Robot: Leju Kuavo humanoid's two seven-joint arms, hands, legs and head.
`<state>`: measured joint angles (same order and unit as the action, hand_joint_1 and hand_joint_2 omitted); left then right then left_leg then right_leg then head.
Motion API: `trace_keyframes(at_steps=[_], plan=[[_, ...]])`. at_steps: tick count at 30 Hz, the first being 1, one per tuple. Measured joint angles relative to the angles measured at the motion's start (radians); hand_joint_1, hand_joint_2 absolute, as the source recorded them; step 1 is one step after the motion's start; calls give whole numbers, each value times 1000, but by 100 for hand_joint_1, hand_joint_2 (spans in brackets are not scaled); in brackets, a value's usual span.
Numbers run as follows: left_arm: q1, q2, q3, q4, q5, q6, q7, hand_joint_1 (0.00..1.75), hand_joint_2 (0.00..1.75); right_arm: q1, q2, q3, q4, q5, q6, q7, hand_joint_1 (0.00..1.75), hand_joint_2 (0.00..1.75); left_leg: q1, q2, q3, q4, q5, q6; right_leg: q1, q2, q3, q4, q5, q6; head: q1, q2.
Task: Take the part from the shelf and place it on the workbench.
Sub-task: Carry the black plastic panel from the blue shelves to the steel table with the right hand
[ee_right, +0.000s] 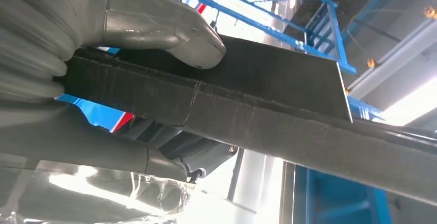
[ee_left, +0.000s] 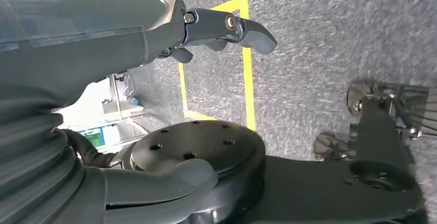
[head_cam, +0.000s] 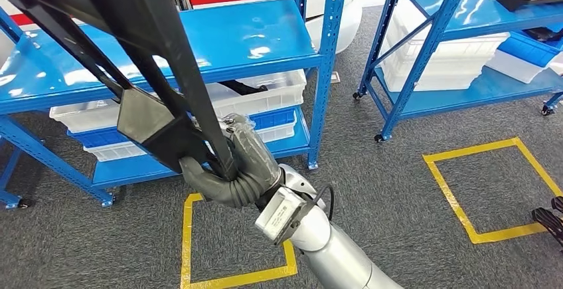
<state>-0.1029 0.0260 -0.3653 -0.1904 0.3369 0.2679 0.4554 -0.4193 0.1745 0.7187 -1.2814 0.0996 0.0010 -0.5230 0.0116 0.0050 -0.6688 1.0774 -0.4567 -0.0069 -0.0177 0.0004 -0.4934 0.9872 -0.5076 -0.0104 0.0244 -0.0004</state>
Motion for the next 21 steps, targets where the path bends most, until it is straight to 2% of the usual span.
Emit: trace_keyframes(at_steps=[2,3,4,5,7,8,9,10,12,14,16,18,19,20,21], plan=[[2,-1,0,0,-2,-6,0,0,175,5,2,1,1,9,-8,0,175,175,3,-3,-40,119,-79,-11,2,-3,-11,1,11,-9,-1,0],[3,-1,0,0,-3,-10,0,0,175,9,2,1,2,12,-10,0,175,175,5,-4,-52,166,-98,-15,4,-5,-17,2,15,-9,-1,0],[3,0,0,0,-5,-15,0,0,175,13,1,1,3,15,-13,-1,175,175,7,-3,-50,182,-96,-17,5,-7,-20,2,17,-8,-1,0],[4,0,0,0,-7,-19,0,0,175,17,-1,1,5,19,-14,-1,175,175,9,-2,-32,166,-77,-17,5,-10,-23,3,19,-8,-1,0],[3,0,0,0,-11,-27,0,0,175,22,-3,1,6,25,-16,-2,175,175,9,9,41,57,-24,-11,6,-16,-24,3,20,-6,-1,0],[1,0,0,0,-12,-29,0,0,175,23,-3,1,6,26,-17,-3,175,175,5,17,76,0,-7,-6,9,-19,-25,4,21,-4,-1,0],[-1,1,-1,0,-12,-31,0,0,175,23,-3,1,6,27,-18,-4,175,175,1,25,99,-41,2,0,11,-23,-27,4,22,-1,0,0],[-2,2,-1,0,-12,-31,0,0,175,24,-3,1,6,28,-19,-5,175,175,-4,28,109,-63,2,5,13,-27,-29,5,24,2,0,0],[-3,3,-1,0,-13,-32,0,0,175,26,-3,1,5,31,-20,-7,175,175,-6,23,109,-79,2,16,16,-34,-36,6,25,13,1,0],[-3,3,-1,0,-13,-32,0,0,175,27,-3,1,5,37,-21,-8,175,175,-3,17,110,-98,9,32,17,-29,-53,33,7,19,1,0],[-3,3,-1,0,-13,-32,0,0,175,29,-6,2,4,41,-21,-9,175,175,-1,9,108,-106,17,44,15,-16,-100,132,-43,15,2,0],[-1,3,-1,0,-13,-35,0,0,175,37,-12,3,5,43,-21,-10,175,175,-1,-1,102,-106,22,47,11,-11,-159,260,-88,14,2,0],[0,2,-1,0,-14,-37,0,0,175,41,-14,3,5,43,-21,-10,175,175,-1,-7,100,-106,23,47,9,-10,-173,291,-93,19,2,0],[1,2,-1,0,-14,-40,0,0,175,44,-15,3,5,43,-21,-10,175,175,0,-14,99,-104,25,45,6,-9,-167,282,-82,28,2,0],[1,1,-1,0,-14,-43,0,0,175,44,-15,3,5,44,-21,-10,175,175,1,-20,98,-102,25,43,2,-7,-143,234,-57,40,2,0]])
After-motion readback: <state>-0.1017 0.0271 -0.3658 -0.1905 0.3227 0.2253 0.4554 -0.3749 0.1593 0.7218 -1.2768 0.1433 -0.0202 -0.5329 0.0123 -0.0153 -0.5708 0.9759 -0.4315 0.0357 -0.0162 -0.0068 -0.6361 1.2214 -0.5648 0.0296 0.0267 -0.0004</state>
